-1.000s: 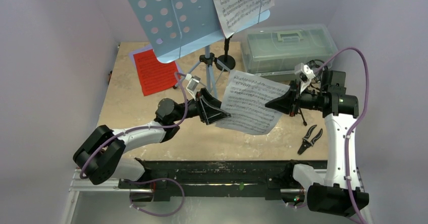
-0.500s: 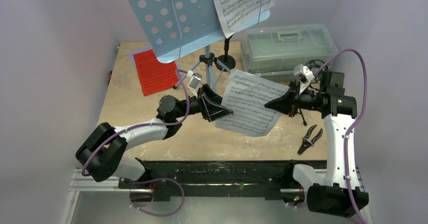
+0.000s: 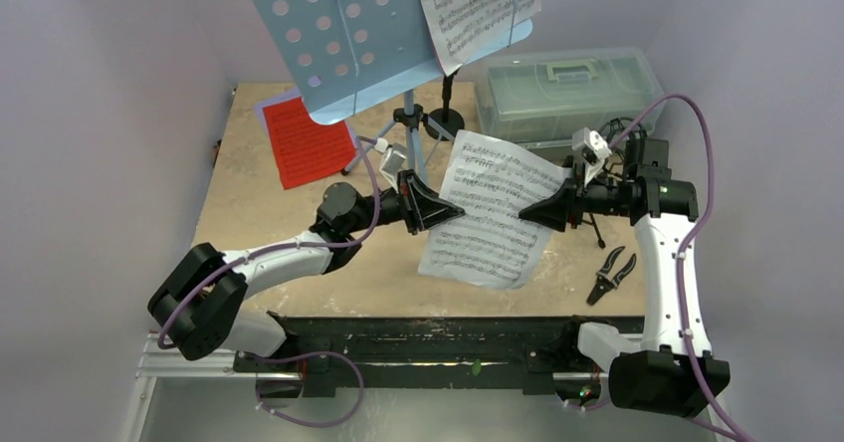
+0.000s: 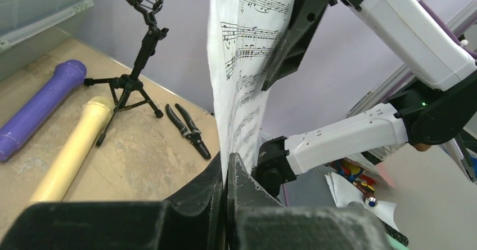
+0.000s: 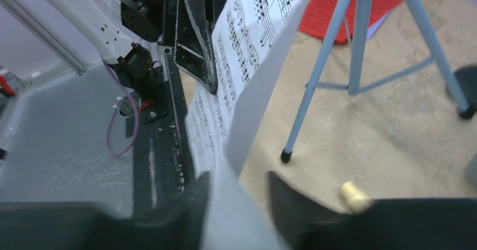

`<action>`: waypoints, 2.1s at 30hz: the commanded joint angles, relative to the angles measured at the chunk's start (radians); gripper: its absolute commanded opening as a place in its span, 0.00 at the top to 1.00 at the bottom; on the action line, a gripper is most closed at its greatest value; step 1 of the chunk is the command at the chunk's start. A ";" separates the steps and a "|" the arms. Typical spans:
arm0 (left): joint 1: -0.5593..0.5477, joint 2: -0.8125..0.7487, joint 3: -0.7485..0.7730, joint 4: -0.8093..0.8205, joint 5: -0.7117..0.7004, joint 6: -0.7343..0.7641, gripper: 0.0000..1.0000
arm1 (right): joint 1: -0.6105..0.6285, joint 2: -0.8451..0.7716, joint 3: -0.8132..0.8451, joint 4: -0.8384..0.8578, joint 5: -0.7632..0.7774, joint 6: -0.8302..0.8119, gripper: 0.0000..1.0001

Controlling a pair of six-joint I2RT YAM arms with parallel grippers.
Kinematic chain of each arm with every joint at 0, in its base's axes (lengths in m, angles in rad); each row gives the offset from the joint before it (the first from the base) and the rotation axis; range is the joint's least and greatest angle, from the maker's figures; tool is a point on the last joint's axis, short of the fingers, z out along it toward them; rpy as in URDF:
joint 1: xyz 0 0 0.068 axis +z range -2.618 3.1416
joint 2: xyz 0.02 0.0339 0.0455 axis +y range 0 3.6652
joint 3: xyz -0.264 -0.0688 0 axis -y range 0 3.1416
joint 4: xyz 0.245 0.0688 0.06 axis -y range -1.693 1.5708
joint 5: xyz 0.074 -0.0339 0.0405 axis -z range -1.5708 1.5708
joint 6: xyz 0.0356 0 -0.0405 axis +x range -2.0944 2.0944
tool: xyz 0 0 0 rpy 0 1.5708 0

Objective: Pack up the instrument practice props
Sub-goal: Place the sheet music at the corner of the board.

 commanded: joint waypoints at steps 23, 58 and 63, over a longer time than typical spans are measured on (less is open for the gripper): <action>0.034 -0.589 -0.065 -1.186 -1.058 0.180 1.00 | -0.219 -0.121 -0.317 0.702 0.221 0.467 0.01; 0.813 0.346 0.418 -0.490 -0.461 0.466 1.00 | -0.218 -0.248 -0.403 0.775 0.272 0.515 0.01; 0.821 0.400 0.525 -0.564 -0.417 0.505 1.00 | -0.218 -0.243 -0.404 0.776 0.268 0.516 0.01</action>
